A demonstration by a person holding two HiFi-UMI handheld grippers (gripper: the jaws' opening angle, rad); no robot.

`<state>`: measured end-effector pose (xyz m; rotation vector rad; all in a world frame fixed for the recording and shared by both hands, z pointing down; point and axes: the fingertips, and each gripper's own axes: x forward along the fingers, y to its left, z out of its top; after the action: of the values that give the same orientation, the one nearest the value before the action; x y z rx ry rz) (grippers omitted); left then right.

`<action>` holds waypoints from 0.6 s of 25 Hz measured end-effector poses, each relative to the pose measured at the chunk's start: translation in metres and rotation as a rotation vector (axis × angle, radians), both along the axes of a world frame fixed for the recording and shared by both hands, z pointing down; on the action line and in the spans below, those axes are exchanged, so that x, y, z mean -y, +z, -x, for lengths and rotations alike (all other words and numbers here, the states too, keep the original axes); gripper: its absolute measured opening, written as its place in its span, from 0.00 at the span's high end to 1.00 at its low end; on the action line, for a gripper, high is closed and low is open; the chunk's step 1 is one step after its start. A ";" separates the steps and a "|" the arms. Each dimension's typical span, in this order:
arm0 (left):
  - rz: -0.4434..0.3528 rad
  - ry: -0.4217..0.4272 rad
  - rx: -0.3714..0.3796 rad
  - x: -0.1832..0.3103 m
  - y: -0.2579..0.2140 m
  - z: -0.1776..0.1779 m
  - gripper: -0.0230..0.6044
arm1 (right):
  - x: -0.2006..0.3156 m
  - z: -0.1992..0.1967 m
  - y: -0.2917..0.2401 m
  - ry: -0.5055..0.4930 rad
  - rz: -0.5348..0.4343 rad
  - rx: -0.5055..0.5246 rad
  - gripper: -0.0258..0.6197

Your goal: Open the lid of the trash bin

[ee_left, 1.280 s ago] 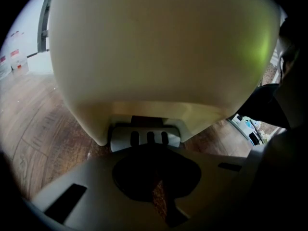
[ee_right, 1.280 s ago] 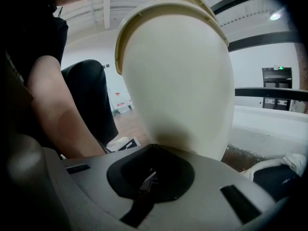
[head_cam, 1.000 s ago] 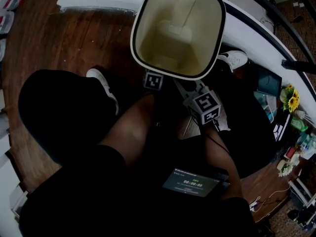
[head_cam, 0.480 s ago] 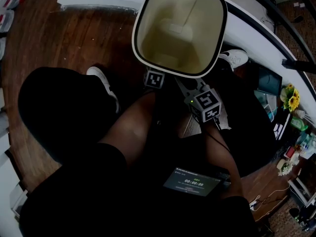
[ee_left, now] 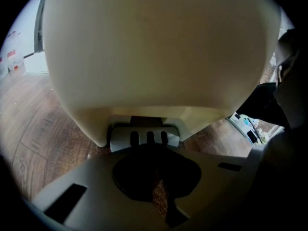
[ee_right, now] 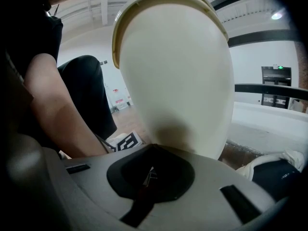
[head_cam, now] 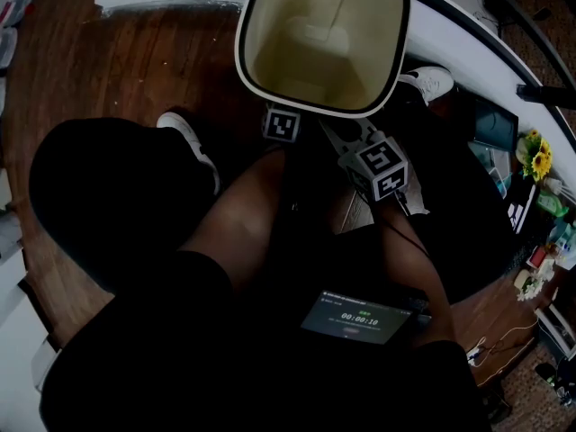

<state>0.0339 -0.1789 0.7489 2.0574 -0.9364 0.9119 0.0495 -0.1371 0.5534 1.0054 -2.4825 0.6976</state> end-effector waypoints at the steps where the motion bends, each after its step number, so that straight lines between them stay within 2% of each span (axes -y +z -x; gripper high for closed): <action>1: 0.003 -0.001 0.003 0.000 0.000 0.000 0.92 | -0.001 0.000 0.000 -0.002 0.000 -0.002 0.93; 15: 0.027 0.008 0.012 -0.005 0.001 0.001 0.92 | -0.004 0.001 -0.003 -0.008 -0.025 -0.020 0.93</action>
<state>0.0326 -0.1736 0.7497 2.0361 -0.9185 0.9373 0.0487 -0.1329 0.5502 1.0060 -2.4824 0.6517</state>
